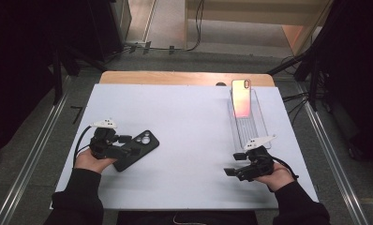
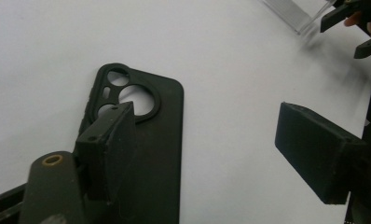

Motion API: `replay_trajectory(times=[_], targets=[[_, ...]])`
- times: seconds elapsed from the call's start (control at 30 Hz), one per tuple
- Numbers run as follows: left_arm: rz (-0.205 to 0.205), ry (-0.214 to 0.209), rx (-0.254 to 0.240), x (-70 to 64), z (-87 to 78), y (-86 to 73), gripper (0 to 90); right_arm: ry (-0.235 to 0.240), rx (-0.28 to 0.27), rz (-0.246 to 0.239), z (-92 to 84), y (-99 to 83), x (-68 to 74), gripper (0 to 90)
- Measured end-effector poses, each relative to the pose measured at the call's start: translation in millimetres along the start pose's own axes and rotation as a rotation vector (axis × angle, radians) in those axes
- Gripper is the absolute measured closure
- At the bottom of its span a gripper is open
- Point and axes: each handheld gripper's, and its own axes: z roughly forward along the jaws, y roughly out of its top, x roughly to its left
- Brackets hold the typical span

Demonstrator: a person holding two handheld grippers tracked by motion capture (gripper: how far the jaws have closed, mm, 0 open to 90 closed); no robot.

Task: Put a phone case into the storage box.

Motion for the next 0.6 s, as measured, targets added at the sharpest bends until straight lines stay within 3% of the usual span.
replay_trajectory(times=[0.1, 0.17, 0.4, 0.6], targets=[[0.036, 0.046, 0.022, 2.8, 3.3, 4.2, 11.4, 0.0, -0.001, -0.008, 0.2, 0.0, 0.0, 22.2], [0.05, 0.072, 0.027, 4.5, 5.3, 7.0, 0.0, 0.001, -0.001, -0.007, 0.2, 0.0, 0.2, 22.2], [0.028, 0.07, 0.028, 20.1, 10.2, 11.3, 0.0, 0.0, 0.0, -0.002, -0.2, -0.2, -0.1, 22.2], [0.029, 0.082, 0.028, 24.9, 13.6, 11.3, 0.0, 0.0, 0.002, -0.003, 0.2, -0.2, 0.0, 22.2]])
